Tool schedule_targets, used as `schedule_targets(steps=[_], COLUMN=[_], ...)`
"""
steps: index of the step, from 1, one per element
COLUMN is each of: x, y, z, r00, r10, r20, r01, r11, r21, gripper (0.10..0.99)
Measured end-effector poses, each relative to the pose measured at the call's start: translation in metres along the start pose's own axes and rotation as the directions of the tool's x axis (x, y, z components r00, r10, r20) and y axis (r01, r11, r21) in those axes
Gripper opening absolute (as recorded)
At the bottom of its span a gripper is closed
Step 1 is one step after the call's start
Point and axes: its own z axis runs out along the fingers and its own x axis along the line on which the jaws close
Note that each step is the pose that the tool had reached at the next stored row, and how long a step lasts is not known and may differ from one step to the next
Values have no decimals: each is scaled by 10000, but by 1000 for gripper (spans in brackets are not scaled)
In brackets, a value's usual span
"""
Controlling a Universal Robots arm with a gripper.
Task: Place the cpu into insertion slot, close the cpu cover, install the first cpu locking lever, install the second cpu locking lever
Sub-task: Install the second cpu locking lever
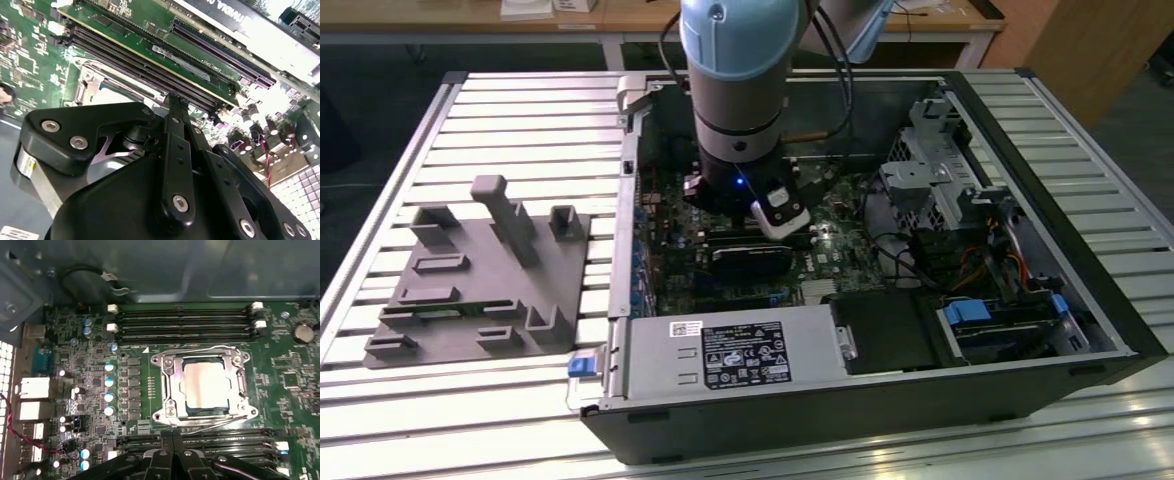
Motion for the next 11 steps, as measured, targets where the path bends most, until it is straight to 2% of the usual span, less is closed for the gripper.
schedule_targets(steps=[2,5,9,11], x=[6,16,18,19], y=[-5,-13,-19,-22], z=[21,49,75,89], r00=[9999,9993,9981,9976], r10=[-148,-366,-595,-666], r20=[-38,-94,-151,-165], r01=[148,364,587,655], r11=[9999,9992,9970,9960], r21=[-40,-171,-510,-614], gripper=[106,106,106,106])
